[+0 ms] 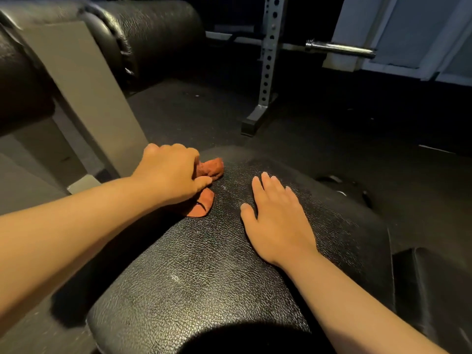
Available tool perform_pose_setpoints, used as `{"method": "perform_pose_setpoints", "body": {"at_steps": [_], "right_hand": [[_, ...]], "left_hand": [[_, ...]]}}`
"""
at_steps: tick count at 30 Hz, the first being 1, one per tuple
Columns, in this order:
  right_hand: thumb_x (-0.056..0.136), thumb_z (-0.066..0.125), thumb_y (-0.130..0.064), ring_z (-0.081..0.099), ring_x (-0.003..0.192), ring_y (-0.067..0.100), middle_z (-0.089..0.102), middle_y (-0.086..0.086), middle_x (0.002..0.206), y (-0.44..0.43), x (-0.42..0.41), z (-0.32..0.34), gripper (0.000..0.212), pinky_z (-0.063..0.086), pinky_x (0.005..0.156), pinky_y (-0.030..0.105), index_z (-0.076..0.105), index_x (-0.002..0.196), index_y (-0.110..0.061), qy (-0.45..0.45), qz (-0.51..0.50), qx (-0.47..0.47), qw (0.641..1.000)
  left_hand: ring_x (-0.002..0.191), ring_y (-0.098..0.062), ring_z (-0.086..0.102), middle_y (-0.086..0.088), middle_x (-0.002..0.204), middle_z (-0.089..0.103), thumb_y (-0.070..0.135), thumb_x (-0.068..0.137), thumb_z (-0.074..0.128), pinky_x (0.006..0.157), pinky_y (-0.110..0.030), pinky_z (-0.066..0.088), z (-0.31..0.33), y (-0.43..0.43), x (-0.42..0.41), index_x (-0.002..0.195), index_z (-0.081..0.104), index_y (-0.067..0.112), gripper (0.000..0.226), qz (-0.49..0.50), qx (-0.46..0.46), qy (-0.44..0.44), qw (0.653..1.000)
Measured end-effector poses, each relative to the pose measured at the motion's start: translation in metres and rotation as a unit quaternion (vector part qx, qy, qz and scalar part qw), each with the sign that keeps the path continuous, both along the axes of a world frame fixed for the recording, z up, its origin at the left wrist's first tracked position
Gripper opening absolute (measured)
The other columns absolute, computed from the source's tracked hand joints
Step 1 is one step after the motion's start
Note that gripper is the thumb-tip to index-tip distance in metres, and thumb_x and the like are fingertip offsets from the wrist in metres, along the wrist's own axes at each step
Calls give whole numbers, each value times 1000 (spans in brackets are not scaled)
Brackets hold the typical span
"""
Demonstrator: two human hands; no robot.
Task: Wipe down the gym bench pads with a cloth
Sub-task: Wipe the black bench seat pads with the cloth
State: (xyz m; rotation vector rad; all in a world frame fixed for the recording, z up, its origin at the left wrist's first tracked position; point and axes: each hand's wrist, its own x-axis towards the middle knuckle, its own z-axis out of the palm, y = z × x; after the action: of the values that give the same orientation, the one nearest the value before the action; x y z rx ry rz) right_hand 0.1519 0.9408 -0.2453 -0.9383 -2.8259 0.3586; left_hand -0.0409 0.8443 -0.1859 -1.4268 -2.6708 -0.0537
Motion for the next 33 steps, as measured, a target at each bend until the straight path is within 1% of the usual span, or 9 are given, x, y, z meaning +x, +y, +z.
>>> {"method": "perform_pose_setpoints", "body": {"at_steps": [5,8,13,18,21,25,28,30,33], "right_hand": [[103,22,-52,-6,155,14,-1,1,169,0,0,0,67,2,126,40,7,161,-21,4,1,-1,1000],[103,21,-52,-6,155,14,-2,1,169,1,1,-1,67,2,126,40,6,161,-21,-2,0,1,1000],[103,22,-51,-5,155,14,0,1,169,-1,-1,0,67,1,126,39,7,161,-21,4,0,1,1000],[103,21,-51,-7,154,14,-3,1,169,-2,2,1,67,-1,126,38,5,161,-21,0,0,2,1000],[103,22,-52,-7,154,14,-2,0,169,-1,0,0,67,0,126,38,6,161,-22,2,-4,4,1000],[103,23,-51,-5,155,14,0,0,169,-2,0,-1,67,0,126,38,8,161,-21,8,-5,0,1000],[103,25,-48,-5,155,15,0,2,169,-3,1,0,67,0,126,38,8,161,-19,9,-2,0,1000],[103,25,-46,-8,154,15,-3,2,169,-2,3,0,68,-1,126,38,4,161,-18,0,1,1,1000],[102,27,-47,-10,154,13,-4,1,169,-2,3,1,70,-2,126,38,4,161,-18,7,4,-7,1000]], "left_hand": [[80,-25,54,-1,88,42,42,95,58,68,-35,41,-12,0,28,85,64,19,26,-102,39,-68,992],[79,-21,52,0,93,43,30,93,60,71,-39,47,-18,0,20,85,68,14,19,-134,54,-123,982],[83,-31,56,-6,85,51,18,88,59,65,-40,45,-19,22,11,69,56,9,21,-115,62,-62,989],[74,-24,58,-2,82,55,24,86,66,65,-42,51,-13,-5,8,74,62,12,17,-210,23,-104,972],[73,-23,56,-1,80,50,27,90,65,62,-35,45,-10,12,11,68,50,16,29,-170,17,-76,982],[83,-26,54,0,87,41,28,94,56,66,-34,37,-13,33,20,77,48,19,22,-107,27,-46,993],[74,-18,57,2,77,55,60,91,46,65,-35,44,-7,12,33,70,53,18,47,-144,41,-147,978],[73,-14,51,7,76,53,71,90,38,71,-35,40,-13,-3,46,72,49,23,52,-187,47,-95,977],[89,-14,44,10,91,48,57,96,36,88,-38,40,-36,-19,53,93,51,26,35,-241,111,-75,961]]}}
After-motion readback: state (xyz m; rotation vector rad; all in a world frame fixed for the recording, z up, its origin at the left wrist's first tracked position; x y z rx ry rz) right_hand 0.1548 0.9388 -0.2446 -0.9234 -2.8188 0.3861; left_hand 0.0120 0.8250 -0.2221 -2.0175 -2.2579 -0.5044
